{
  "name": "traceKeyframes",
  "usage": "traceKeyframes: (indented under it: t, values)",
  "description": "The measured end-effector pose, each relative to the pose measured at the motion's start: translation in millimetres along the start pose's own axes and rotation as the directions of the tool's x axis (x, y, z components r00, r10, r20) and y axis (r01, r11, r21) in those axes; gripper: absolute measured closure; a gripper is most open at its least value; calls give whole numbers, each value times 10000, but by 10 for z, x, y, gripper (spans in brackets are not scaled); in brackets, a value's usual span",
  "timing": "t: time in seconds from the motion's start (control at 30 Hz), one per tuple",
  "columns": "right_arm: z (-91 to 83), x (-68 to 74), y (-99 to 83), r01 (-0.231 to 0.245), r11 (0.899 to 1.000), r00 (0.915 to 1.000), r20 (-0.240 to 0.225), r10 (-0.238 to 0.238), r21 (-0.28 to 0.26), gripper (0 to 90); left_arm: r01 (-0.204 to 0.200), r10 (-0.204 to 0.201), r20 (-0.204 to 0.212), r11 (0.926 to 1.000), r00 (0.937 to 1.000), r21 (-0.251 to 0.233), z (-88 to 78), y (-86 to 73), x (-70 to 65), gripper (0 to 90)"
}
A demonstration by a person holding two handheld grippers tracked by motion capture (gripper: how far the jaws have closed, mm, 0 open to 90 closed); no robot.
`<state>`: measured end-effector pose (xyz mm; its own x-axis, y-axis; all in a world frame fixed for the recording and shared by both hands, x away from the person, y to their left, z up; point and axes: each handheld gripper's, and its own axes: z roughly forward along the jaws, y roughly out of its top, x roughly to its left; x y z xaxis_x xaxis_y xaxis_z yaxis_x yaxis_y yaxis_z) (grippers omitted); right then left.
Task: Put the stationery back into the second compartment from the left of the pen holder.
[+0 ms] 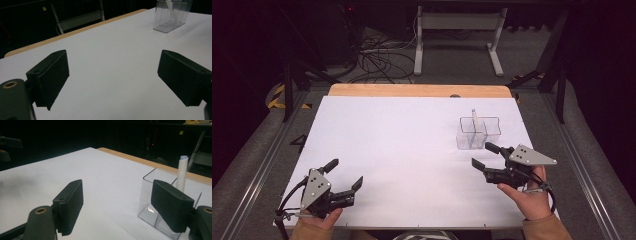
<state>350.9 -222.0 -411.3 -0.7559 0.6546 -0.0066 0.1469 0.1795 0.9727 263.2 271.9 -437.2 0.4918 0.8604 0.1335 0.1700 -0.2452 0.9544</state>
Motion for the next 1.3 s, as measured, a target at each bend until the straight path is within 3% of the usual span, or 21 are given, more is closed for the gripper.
traceKeyframes:
  t: [0.6, 0.87, 1.0, 1.3]
  values:
    - [98, 96, -451, -323, 9977, 9993, -193, 335, 590, 269, -14, 14, -22, 10000, 10000, -39, -14, -7, -4, 111]
    - [95, 152, -551, -238, 9966, 9997, -25, 240, 784, 271, -64, 64, 6, 10000, 10000, -30, -4, -24, 5, 110]
    - [57, 142, -604, -471, 9961, 9988, 128, 463, 739, 271, -110, 111, -46, 9999, 9999, 32, -2, -35, 16, 111]
    - [72, 119, -655, -73, 9952, 9999, 156, 58, 978, 271, -193, 193, -96, 9998, 9998, 49, 12, -57, 21, 104]
